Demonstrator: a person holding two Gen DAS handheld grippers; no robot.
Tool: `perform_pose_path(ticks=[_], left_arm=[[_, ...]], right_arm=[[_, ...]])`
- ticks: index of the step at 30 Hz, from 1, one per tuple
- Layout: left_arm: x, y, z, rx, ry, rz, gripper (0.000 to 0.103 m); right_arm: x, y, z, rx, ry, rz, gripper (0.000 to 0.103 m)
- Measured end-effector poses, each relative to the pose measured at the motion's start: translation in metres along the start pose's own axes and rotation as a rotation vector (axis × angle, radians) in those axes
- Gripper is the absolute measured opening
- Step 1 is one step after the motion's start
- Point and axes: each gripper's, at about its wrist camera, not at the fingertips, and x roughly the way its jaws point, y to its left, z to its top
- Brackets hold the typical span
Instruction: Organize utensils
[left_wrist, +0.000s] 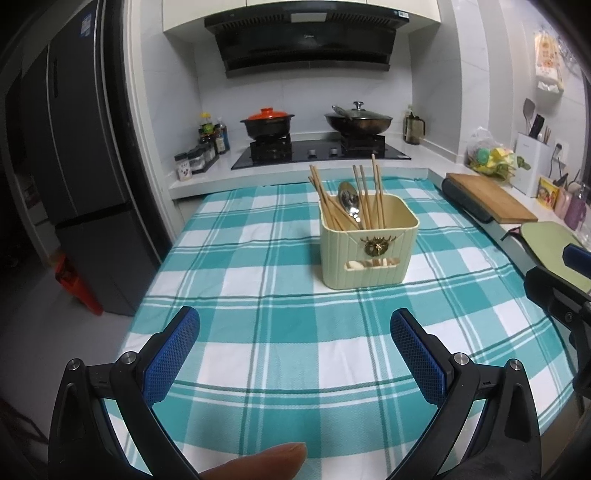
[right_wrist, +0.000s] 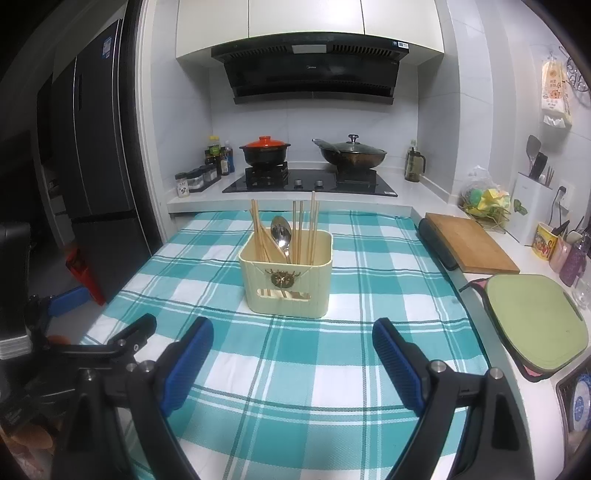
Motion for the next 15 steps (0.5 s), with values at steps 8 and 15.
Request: perform_pose_path(ticks=[8, 15], left_arm=[[-0.0059, 0.0007, 0.0015, 0.004, -0.008, -0.011, 0.103], [-0.0102, 0.0006, 0.0032, 0.004, -0.019, -0.010, 0.103]], right_arm=[[-0.0023, -0.0009, 0.0000, -0.002, -0.002, -0.009, 0.090], [0.0024, -0.0021, -0.0036, -0.002, 0.018, -0.018, 0.090]])
